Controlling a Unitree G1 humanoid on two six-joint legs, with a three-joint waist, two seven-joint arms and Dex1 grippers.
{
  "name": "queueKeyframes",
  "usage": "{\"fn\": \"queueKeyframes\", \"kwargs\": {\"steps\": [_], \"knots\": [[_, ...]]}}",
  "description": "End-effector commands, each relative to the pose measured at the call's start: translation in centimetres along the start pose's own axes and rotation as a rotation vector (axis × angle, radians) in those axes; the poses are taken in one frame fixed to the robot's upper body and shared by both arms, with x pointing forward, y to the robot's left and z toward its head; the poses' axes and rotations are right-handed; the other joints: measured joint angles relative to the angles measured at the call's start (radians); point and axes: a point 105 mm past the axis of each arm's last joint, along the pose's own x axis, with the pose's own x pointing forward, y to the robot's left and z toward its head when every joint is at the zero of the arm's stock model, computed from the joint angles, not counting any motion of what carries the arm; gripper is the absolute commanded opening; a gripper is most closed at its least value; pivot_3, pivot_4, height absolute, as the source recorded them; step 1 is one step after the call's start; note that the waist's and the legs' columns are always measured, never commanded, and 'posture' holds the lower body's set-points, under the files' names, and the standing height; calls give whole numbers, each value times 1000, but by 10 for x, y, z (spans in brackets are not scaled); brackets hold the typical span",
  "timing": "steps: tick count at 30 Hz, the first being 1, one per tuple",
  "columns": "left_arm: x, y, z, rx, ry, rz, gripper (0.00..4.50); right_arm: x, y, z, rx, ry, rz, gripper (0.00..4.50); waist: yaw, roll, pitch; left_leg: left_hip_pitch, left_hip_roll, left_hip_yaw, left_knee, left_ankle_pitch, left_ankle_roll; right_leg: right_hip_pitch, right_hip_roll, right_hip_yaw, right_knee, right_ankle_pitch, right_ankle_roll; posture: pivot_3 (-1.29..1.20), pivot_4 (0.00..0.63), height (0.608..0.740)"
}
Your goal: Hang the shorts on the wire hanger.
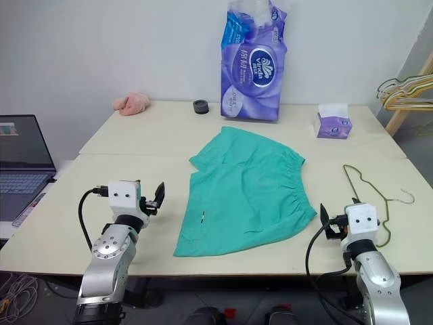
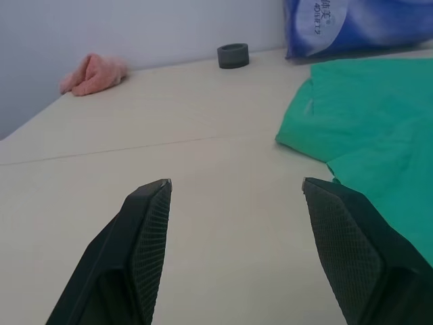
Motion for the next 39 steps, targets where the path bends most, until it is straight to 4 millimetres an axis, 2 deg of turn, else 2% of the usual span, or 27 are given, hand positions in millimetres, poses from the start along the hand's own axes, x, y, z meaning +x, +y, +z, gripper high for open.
{"fn": "queueKeyframes", "kwargs": {"steps": [1,21,33,36,39], "knots": [[-1,2,16,13,-62,0,3269,1,-6,11,-13,-52,-16,4487,0,0,0,0,0,0,0,0,0,0,0,0,0,0,0,64,44,740],[-4,0,18,-26,-70,-48,3269,3,4,18,-43,-71,48,4487,0,0,0,0,0,0,0,0,0,0,0,0,0,0,0,55,53,740],[-5,0,15,-24,-55,-47,3269,2,5,15,-37,-68,59,4487,-1,0,1,0,0,0,0,0,0,0,0,0,0,0,0,52,55,740],[-7,-6,17,-65,-63,-103,3269,2,5,14,-48,-62,70,4487,-1,0,1,0,0,0,0,0,0,0,0,0,0,0,0,50,57,740],[-14,-26,22,-69,-67,-284,3793,0,10,16,-57,-54,126,4500,-2,0,2,0,0,0,0,0,0,0,0,0,0,-1,0,48,59,740]]}}
